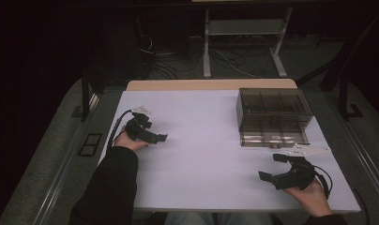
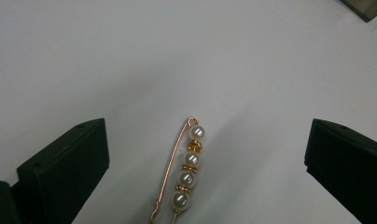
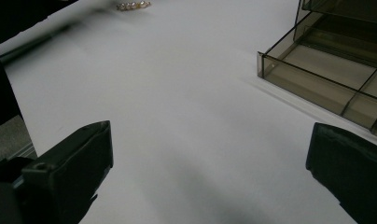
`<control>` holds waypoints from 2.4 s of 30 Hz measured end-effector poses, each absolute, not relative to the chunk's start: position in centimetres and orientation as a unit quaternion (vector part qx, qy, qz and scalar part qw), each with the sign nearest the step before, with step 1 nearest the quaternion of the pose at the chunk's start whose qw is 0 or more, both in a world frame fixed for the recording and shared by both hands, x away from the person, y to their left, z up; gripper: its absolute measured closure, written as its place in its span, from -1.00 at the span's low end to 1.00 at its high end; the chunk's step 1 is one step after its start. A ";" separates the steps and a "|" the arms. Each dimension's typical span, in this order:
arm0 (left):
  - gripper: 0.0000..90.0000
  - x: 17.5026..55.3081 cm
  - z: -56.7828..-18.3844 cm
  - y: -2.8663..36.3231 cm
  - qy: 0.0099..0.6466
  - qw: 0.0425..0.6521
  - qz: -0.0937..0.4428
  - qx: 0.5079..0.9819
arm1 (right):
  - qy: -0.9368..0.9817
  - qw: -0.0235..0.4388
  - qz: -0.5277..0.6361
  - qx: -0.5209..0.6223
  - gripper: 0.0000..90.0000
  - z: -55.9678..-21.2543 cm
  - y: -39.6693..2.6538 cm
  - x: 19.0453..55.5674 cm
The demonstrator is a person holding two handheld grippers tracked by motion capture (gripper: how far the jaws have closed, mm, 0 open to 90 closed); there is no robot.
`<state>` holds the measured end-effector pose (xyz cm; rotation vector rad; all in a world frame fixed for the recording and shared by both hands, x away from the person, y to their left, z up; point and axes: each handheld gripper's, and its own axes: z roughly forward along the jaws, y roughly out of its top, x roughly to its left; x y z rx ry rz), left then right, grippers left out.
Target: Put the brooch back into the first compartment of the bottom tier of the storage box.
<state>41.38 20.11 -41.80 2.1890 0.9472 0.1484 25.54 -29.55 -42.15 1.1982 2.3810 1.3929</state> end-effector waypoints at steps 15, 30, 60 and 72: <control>-1.00 41.9 -43.2 19.8 0.367 0.336 0.042 0.866 | 0.791 0.067 0.461 0.396 -1.00 -42.2 -29.5 25.5; -0.81 42.1 -43.9 19.8 0.361 0.314 0.047 0.877 | 0.792 0.066 0.460 0.397 -1.00 -42.2 -29.6 25.6; 0.24 41.9 -43.5 19.9 0.326 0.303 0.095 0.891 | 0.792 0.063 0.458 0.399 -1.00 -42.3 -29.5 25.6; 0.53 41.9 -43.4 19.8 0.313 0.293 0.097 0.898 | 0.792 0.063 0.459 0.398 -1.00 -42.3 -29.6 25.6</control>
